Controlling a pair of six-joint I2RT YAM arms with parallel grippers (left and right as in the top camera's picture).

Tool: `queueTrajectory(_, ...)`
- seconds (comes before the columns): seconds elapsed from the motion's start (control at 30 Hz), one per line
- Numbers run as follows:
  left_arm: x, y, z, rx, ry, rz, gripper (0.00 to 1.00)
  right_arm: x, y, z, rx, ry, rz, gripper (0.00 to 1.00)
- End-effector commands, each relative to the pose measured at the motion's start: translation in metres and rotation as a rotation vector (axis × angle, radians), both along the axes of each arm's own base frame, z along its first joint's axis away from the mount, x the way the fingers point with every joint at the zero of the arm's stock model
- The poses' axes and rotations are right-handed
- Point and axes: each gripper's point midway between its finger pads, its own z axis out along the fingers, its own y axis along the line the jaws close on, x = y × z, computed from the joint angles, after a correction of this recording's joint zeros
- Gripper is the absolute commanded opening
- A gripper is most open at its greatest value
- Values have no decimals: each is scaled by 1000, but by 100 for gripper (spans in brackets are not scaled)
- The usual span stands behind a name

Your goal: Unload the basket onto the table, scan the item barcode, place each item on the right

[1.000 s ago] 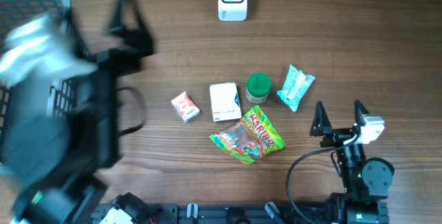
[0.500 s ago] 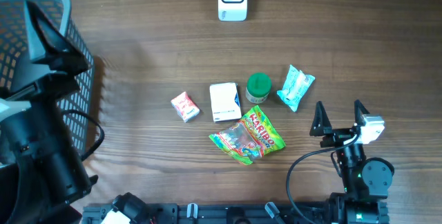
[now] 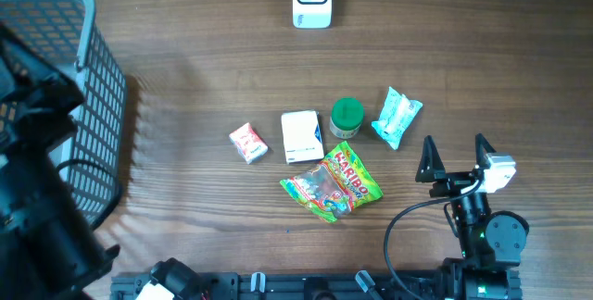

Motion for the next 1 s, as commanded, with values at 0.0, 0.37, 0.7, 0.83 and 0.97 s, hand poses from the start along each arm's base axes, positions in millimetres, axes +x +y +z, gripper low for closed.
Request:
queueTrajectory(0.0, -22, 21, -1, -40, -15, 56, 100, 0, -2, 1, 6, -6, -12, 100)
queueTrajectory(0.37, -39, 27, 25, 67, -63, 87, 100, 0, -2, 1, 7, -6, -12, 100)
queueTrajectory(0.7, -35, 18, 17, 215, -28, 42, 100, 0, -2, 1, 7, -6, -12, 100)
queueTrajectory(0.83, -47, -9, 8, 259, -66, -182, 100, 0, -2, 1, 7, -6, -12, 100)
queueTrajectory(0.97, -101, -32, 10, 355, -161, -321, 100, 0, -2, 1, 7, -6, -12, 100)
